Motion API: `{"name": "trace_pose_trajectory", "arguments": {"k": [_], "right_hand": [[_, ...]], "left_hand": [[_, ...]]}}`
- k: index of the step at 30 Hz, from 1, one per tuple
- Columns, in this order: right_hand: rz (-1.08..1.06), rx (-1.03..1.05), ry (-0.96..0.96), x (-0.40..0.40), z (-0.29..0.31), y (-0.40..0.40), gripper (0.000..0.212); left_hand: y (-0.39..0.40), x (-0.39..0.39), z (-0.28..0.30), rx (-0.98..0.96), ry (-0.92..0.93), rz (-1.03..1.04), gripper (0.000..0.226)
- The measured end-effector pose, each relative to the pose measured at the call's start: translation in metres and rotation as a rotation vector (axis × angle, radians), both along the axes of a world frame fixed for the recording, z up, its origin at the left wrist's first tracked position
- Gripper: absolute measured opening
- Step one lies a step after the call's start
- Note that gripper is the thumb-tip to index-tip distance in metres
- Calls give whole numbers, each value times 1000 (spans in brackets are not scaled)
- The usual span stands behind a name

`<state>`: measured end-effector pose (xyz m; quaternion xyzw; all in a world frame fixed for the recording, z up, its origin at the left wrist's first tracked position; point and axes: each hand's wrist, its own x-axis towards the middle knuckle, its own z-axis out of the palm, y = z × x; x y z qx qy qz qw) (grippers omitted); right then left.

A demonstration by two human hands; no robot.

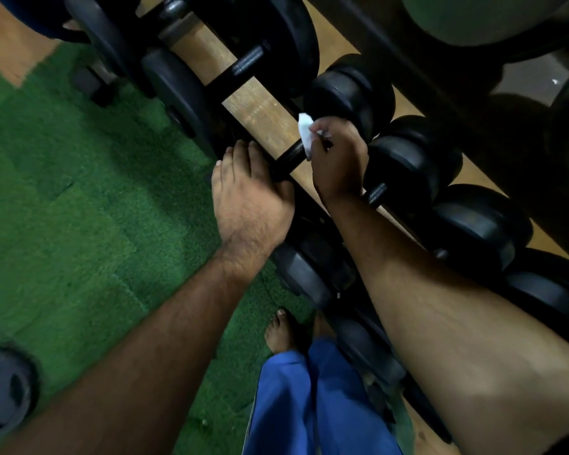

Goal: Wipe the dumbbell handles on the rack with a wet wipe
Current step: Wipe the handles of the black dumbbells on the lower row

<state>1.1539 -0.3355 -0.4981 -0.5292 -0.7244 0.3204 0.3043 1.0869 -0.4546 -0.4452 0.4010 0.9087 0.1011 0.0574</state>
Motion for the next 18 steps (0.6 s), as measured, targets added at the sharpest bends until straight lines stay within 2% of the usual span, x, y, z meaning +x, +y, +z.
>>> {"name": "trace_pose_trajectory", "arguments": {"k": [3, 7, 10, 12, 18], "right_hand": [[63, 29, -61, -2, -1, 4, 18], [96, 121, -231, 3, -5, 6, 10], [147, 134, -359, 11, -10, -1, 27], [198, 128, -373, 14, -14, -5, 36], [169, 11, -434, 10, -11, -15, 47]], "left_hand": [[0, 0, 0, -8, -4, -8, 75], [0, -1, 0, 12, -2, -12, 74], [0, -1, 0, 8, -7, -12, 74], [-1, -1, 0, 15, -2, -11, 74], [-2, 0, 0, 22, 0, -20, 73]]}}
